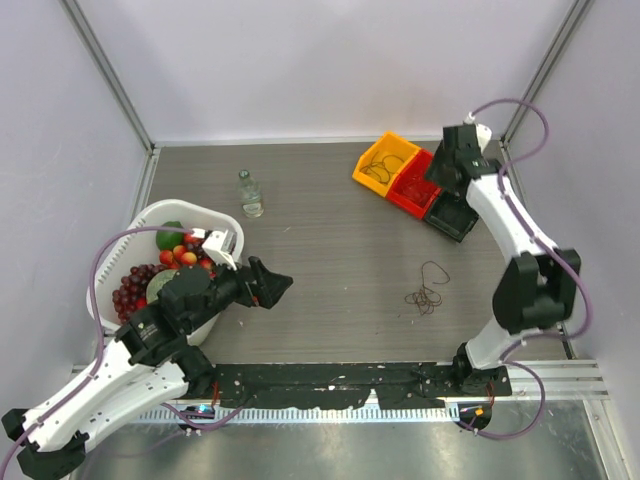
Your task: Untangle the cables
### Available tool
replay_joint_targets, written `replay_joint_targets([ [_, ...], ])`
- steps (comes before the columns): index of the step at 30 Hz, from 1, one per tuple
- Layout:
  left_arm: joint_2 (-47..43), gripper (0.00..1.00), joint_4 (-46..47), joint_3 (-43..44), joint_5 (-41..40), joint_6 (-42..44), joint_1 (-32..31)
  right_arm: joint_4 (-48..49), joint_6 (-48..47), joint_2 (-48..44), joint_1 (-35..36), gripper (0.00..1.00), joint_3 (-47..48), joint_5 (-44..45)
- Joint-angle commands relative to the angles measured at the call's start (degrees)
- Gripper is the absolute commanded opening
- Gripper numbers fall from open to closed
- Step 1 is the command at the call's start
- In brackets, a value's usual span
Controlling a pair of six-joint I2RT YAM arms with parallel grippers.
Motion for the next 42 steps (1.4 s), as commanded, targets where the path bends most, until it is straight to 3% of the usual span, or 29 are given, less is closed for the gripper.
replay_joint_targets([
  [1,1.90,0.98,4.31,0.81,2.49,0.32,0.33,6.70,8.15,-15.72,0.36,0.60,-16.43,-2.71],
  [5,3.83,1.00,5.89,0.46,3.73,0.58,0.33,2.24,12.81,-25.31,0.36,0.60,-29.09,-7.53],
  [10,6.73,1.00,10.72,-1.29,5.92,-0.99,0.33,-6.73,13.44,-29.72,0.27,0.60,-39.63,-10.61],
  [12,8.14,1.00,13.61,-2.00,7.07,-2.22,0.33,-5.44,12.83,-31.21,0.36,0.59,-44.04,-13.42],
  [15,10.60,1.00,16.43,-2.79,9.88,-4.59,0.33,-1.31,10.37,-28.86,0.71,0.51,-49.31,-26.06],
  [18,12.97,1.00,17.41,-2.18,11.46,-5.83,0.33,3.27,10.71,-24.02,7.70,0.44,-49.42,-30.39],
  [20,14.03,0.99,17.06,-1.83,11.81,-6.44,0.33,6.08,12.81,-20.85,13.94,0.31,-47.66,-30.31],
  [24,14.82,1.00,15.66,-1.74,10.68,-8.11,0.33,14.43,19.22,-15.41,25.63,0.19,-43.18,-33.37],
  [29,15.35,1.00,14.07,-2.88,8.22,-10.84,0.33,23.21,22.67,-9.25,31.73,0.22,-37.56,-36.98],
  [32,16.67,1.00,13.98,-3.84,7.77,-12.51,0.33,25.51,21.37,-7.84,31.74,0.40,-37.72,-39.10],
  [36,20.17,0.97,15.21,-5.07,7.95,-13.48,0.33,21.74,15.39,-9.58,31.82,0.53,-38.07,-35.50],
  [39,25.09,0.92,16.18,-4.90,8.21,-13.57,0.33,19.02,10.21,-11.96,31.47,0.54,-38.69,-31.55],
  [42,31.85,0.84,18.45,-4.55,9.52,-13.30,0.33,18.92,7.21,-12.93,31.12,0.50,-39.83,-32.94],
])
